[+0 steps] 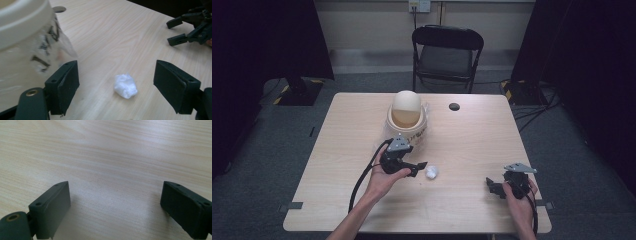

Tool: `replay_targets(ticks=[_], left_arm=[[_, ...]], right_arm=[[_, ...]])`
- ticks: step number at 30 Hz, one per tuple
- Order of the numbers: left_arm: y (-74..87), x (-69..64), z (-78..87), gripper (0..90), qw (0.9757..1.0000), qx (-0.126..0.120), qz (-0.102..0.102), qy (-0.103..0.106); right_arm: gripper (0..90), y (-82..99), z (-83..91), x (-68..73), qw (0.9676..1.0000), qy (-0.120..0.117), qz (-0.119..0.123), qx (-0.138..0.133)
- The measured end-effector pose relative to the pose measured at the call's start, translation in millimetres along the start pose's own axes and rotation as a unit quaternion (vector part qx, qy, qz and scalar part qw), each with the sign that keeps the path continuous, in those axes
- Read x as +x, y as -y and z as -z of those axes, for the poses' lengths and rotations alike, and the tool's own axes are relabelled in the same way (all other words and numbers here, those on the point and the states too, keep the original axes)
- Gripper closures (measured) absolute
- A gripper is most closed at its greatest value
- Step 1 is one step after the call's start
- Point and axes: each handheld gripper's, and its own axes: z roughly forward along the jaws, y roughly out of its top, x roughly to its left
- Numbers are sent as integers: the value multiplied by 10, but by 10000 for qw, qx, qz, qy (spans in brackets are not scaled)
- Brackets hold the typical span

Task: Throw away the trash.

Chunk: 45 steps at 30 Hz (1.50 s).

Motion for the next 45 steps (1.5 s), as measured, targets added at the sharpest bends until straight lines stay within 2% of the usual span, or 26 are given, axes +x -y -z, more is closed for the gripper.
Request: replay_targets(ticks=[2, 4, 7, 8, 9, 12, 13, 14, 16, 19, 21, 25, 28, 29, 31, 37, 40, 42, 43, 45], left_arm=[[19, -17, -33, 194, 10000, 1, 13, 45], [66, -62, -107, 194, 9998, 121, -14, 147], [99, -96, -158, 193, 9995, 263, -67, 136], [120, -110, -186, 193, 9995, 247, -28, 191], [147, -126, -231, 195, 9994, 328, -43, 117], [197, -127, -285, 196, 9991, 403, 39, 160], [216, -133, -319, 197, 9984, 527, 54, 182], [216, -133, -319, 197, 9984, 527, 54, 182], [248, -148, -376, 197, 9973, 712, -61, 193], [264, -166, -416, 208, 9973, 706, -59, 195], [275, -181, -484, 237, 9969, 746, -172, 203], [305, -155, -601, 281, 9967, 776, -95, 211], [315, -143, -641, 299, 9960, 869, -192, 2], [321, -143, -658, 302, 9964, 834, -142, -17], [321, -141, -667, 318, 9964, 841, -119, -5], [327, -203, -715, 338, 9955, 905, -278, 51], [331, -196, -741, 372, 9954, 924, -262, 10], [342, -201, -753, 436, 9952, 948, -254, -32], [350, -208, -757, 450, 9947, 971, -338, -91], [345, -210, -748, 502, 9942, 1001, -394, -73]], right_arm=[[86, 0, 0, 0, 10000, 0, 2, -1], [85, 0, 0, 0, 10000, 0, 1, 0], [86, 0, 0, 0, 10000, 1, 1, 0], [86, 0, 0, 0, 10000, 1, 1, 0], [86, 0, -1, 0, 10000, -2, 4, -6], [86, 1, 0, 1, 10000, -2, 4, -6], [86, 1, 0, -1, 10000, -1, 16, -4], [86, 1, 0, -1, 10000, -1, 16, -4], [86, 1, -1, 0, 10000, -2, 8, -6], [86, 1, -1, 0, 10000, -2, 6, -7], [85, 1, 0, -1, 10000, -3, 14, -1], [85, 1, 0, 0, 10000, -3, 7, -4], [86, 1, 0, 0, 10000, -3, 5, -5], [86, 1, -1, 0, 10000, -2, 4, -5], [86, 1, 0, -1, 10000, -3, 15, -3], [86, 1, 0, -1, 10000, -4, 13, -2], [86, 0, 0, 0, 10000, -3, -1, -1], [86, 0, 1, -3, 10000, -18, -5, 3], [86, 1, 1, -2, 10000, -18, -5, 3], [86, 1, 0, -2, 10000, -14, -5, -2]])
